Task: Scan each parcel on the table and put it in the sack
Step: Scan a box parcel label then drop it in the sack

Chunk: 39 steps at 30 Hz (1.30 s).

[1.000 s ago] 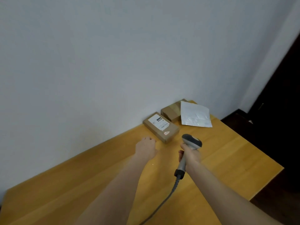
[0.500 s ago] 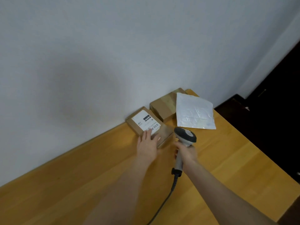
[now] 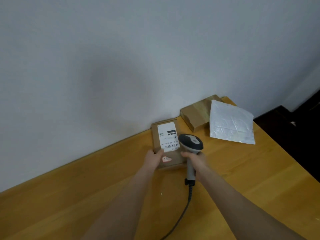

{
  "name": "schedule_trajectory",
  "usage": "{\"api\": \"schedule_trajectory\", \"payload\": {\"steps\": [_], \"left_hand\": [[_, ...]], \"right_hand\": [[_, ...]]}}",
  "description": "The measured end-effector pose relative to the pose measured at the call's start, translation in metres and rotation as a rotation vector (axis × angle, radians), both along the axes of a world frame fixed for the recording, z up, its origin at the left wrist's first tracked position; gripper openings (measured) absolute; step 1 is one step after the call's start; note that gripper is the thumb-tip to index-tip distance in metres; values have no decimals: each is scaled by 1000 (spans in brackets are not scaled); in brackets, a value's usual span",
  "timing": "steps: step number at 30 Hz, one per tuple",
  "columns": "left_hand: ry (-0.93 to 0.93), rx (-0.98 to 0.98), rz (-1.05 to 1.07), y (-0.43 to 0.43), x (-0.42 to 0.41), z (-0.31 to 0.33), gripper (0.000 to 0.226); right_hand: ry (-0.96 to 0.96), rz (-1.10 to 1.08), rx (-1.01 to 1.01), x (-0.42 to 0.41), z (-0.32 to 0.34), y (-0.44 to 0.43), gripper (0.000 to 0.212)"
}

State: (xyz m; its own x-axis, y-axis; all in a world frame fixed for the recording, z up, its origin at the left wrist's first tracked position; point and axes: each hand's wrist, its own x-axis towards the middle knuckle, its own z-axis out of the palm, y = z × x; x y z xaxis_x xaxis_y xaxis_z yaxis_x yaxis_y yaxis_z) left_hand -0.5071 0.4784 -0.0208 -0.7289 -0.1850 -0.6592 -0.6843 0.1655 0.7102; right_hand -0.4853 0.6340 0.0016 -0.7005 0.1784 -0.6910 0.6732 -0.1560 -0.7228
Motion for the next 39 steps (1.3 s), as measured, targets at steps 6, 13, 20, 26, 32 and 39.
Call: {"api": "schedule_trajectory", "payload": {"steps": [6,13,20,26,32,39], "left_hand": [[-29,121,66,-26,37,23,39],[77,149,63,-56,99,88,46],[113,129,-47,-106,213,164,48],[199,126,107,-160,297,200,52],[353,55,325,-217,356,220,51],[449,8,473,-285,398,230,54]], "right_hand": [[50,-19,-41,39,23,-2,14],[163,-64,-114,105,75,-15,16],[224,-39,-162,203,125,-53,15],[239,88,-184,261,157,-106,16],[281,210,-276,301,180,-163,8],[373,408,-207,356,198,-244,13]]}}
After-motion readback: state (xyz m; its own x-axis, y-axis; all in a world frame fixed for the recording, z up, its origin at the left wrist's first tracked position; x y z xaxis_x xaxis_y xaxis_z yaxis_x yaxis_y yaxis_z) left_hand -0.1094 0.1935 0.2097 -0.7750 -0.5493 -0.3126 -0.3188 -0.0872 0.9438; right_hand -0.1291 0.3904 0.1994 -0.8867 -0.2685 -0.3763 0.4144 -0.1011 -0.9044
